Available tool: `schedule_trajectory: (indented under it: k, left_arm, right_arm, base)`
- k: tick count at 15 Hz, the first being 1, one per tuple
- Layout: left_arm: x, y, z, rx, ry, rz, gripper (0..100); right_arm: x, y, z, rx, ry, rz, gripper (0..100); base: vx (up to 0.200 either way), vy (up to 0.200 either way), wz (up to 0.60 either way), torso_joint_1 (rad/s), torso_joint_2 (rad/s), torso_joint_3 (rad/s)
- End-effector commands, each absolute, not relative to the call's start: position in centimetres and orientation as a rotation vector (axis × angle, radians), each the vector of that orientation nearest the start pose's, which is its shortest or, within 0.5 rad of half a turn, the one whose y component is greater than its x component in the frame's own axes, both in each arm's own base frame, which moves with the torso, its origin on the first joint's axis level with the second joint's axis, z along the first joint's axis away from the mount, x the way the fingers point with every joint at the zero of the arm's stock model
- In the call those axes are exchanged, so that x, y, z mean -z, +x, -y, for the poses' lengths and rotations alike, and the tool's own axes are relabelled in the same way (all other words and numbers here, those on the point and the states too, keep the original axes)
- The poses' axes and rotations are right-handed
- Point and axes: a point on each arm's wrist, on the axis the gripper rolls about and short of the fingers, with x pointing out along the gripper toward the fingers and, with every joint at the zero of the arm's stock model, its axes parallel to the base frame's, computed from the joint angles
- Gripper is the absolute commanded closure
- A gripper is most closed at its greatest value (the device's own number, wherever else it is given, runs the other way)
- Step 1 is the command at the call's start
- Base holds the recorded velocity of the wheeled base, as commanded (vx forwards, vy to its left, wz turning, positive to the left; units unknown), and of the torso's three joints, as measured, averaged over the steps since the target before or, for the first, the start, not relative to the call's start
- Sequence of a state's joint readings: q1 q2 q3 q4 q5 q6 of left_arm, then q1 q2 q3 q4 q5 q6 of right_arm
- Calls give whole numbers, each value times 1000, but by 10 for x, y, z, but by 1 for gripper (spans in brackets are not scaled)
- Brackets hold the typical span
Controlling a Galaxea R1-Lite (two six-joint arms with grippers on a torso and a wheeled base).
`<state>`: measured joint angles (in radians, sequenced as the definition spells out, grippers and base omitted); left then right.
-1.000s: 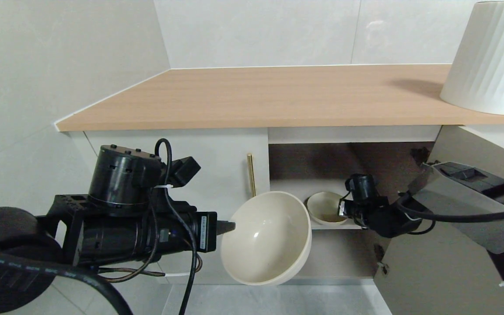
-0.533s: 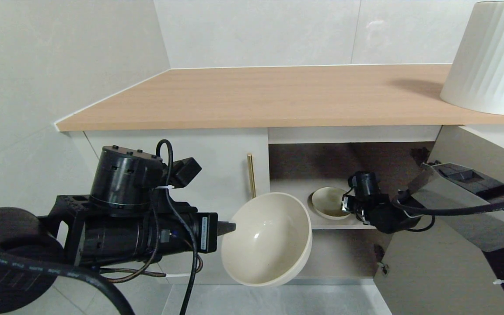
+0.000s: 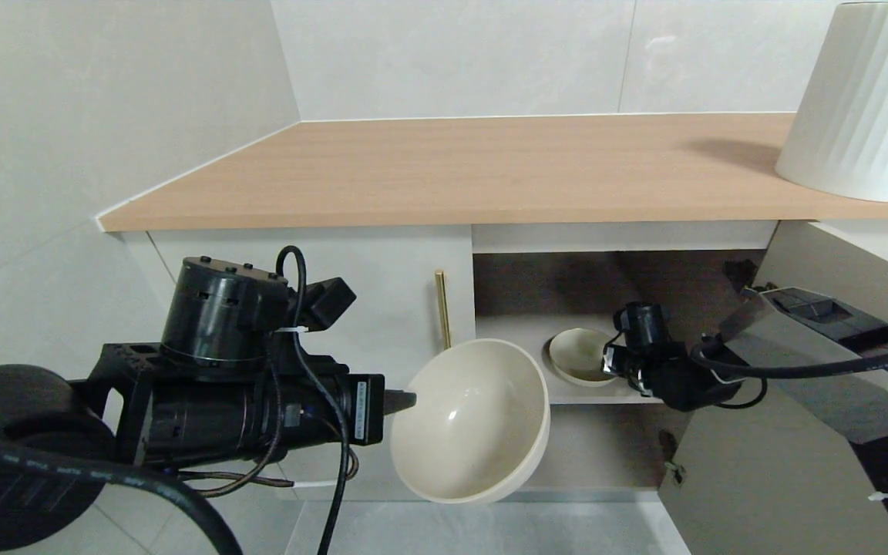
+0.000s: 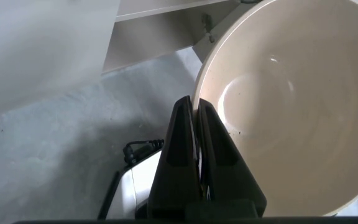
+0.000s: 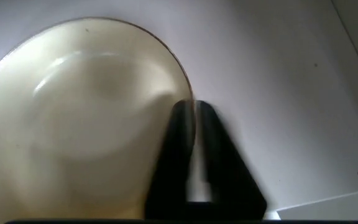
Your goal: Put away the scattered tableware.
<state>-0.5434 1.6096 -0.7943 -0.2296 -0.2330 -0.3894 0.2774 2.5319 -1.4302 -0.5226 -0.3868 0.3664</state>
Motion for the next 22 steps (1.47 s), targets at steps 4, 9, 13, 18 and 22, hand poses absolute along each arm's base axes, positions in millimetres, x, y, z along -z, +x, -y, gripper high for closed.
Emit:
schedule_trajectory:
  k: [4,9,13,18,22]
  left_arm:
    - [-168,230,145,625,-266,-730,100]
    - [-139,240,159,570,-165,-796,100]
    - [-109,245,172,488,-48,-863,100]
    - [-97,243,182,473,29,-877,100]
    - [-103,239,183,484,24,-859,100]
  right_arm:
    - [-4,451,-123,190,169,-525,0]
    - [-97,370,-132,-116,229,-546,0]
    - [-174,293,-145,-331,213,-609,0]
    - [-181,244,-175,-505,137,-681,0]
    - [-158,236,-197,-537,58,-784,0]
  base:
    - [0,0,0,0,0,0]
    - [0,0,0,0,0,0]
    - [0,0,0,0,0,0]
    - [0,0,0,0,0,0]
    - [0,0,0,0,0,0]
